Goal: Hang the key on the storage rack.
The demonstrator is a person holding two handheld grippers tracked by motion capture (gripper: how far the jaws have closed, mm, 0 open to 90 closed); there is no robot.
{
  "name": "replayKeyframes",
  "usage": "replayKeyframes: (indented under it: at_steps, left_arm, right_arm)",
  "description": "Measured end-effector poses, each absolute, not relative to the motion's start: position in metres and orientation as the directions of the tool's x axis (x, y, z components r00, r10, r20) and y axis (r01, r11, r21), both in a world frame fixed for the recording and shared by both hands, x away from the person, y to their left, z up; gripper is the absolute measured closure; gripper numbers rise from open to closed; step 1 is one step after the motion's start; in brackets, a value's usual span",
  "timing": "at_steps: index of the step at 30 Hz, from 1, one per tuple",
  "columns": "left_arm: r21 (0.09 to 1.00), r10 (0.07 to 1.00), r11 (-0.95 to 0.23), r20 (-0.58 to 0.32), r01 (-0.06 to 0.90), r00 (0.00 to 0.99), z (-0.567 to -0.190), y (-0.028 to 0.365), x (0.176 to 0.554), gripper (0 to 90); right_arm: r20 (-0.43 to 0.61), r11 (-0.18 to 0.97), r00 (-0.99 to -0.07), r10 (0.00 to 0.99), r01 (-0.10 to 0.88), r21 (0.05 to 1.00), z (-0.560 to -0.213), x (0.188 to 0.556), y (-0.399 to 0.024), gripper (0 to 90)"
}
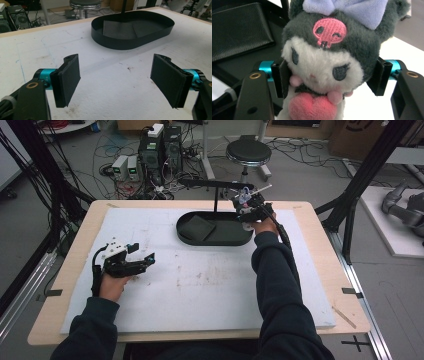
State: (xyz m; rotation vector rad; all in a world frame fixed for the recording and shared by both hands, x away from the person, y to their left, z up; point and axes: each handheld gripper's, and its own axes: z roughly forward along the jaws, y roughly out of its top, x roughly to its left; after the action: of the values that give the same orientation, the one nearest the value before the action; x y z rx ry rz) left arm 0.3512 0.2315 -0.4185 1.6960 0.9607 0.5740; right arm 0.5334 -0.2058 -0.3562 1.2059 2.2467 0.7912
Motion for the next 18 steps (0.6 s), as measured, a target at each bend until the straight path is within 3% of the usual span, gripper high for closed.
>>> replayKeyframes:
  at_steps: [9, 18]
  left_arm:
    - [0.943, 0.821, -0.091, -0.111, 0.32, 0.56, -0.418, 0.233, 0.351, 23.4]
    - [0.944, 0.823, -0.079, -0.121, 0.322, 0.556, -0.418, 0.234, 0.352, 23.4]
  right_arm:
    - [-0.041, 0.42, -0.532, 0.846, 0.618, 0.665, -0.359, 0.53, -0.212, 22.2]
    - [-0.056, 0.465, -0.617, 0.785, 0.527, 0.712, -0.33, 0.499, -0.228, 23.7]
